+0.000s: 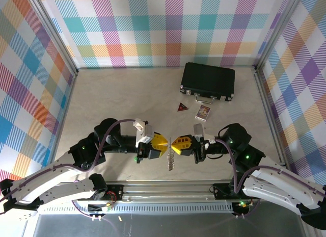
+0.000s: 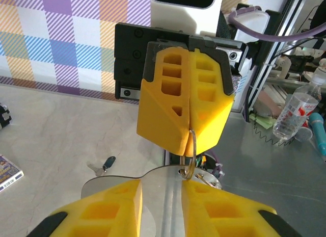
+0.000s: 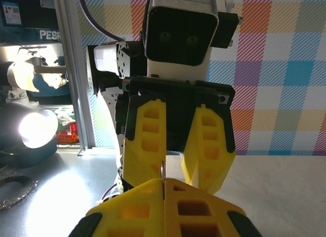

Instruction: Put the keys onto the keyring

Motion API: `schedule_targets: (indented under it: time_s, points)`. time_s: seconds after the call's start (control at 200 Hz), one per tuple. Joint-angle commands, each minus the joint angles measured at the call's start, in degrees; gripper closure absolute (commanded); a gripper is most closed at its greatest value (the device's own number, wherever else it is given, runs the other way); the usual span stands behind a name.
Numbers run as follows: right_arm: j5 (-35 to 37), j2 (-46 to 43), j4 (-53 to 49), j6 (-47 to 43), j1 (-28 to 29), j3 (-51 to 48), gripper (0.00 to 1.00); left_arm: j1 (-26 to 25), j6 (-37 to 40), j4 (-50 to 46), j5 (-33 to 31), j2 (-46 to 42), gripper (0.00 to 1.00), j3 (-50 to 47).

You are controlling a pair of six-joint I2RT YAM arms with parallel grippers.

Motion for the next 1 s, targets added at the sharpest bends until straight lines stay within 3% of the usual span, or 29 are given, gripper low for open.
schedule_targets:
  time_s: [0.0,0.2,0.34,0.7,0.995]
  points:
    - [0.11,-0.59,1.40,0.12,0.37,-1.04,1.00,0.26,-0.86,4.02,1.55,-1.37,0.70,0.06]
    - [-0.16,0.06,2.10,0.48,0.37,-1.17,1.00,0.30,-1.05,5.05,2.85,-0.01,0.65,0.80]
    - [0.02,-0.05,2.55,0.43,0.36,-1.33,1.00,0.30,-0.90,5.54,3.51,0.83,0.73,1.16]
    - [-0.16,-0.52,4.33,1.18,0.36,-1.90,1.00,0.30,-0.61,4.91,3.11,0.82,0.80,1.19]
    - [-0.54,-1.29,6.08,2.13,0.37,-2.29,1.00,0.30,-0.69,4.62,2.53,0.48,0.74,1.03]
